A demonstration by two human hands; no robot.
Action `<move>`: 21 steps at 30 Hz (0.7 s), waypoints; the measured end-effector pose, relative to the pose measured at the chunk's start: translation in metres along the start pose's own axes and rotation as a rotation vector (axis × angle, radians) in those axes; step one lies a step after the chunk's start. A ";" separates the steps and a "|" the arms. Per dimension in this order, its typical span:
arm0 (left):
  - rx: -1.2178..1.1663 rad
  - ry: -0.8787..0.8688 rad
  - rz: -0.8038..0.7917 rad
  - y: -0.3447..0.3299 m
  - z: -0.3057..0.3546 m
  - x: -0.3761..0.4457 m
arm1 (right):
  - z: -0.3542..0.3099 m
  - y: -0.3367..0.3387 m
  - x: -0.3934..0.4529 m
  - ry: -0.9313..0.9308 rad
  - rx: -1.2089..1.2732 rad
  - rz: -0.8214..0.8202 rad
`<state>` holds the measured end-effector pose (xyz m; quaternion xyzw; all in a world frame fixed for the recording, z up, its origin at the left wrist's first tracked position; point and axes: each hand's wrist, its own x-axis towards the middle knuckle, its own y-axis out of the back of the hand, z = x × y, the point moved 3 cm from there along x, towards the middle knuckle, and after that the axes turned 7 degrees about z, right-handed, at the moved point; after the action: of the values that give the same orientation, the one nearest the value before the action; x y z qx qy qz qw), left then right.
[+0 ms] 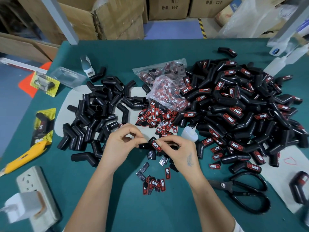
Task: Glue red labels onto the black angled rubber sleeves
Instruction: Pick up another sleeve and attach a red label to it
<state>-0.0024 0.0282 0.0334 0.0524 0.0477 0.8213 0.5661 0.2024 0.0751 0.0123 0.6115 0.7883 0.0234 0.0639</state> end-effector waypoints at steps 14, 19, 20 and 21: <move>-0.067 0.031 0.043 -0.002 -0.005 -0.001 | -0.004 0.000 -0.002 -0.003 0.016 -0.006; 0.082 0.104 -0.208 -0.015 -0.006 -0.003 | -0.005 0.001 -0.002 0.006 0.017 -0.013; 0.097 0.118 -0.243 -0.017 -0.008 -0.004 | -0.006 0.001 -0.002 0.012 0.014 -0.015; 0.114 0.118 -0.268 -0.018 -0.009 -0.005 | -0.006 0.001 -0.002 0.016 0.011 -0.018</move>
<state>0.0142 0.0299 0.0217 0.0293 0.1339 0.7359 0.6631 0.2028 0.0738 0.0184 0.6045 0.7944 0.0234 0.0543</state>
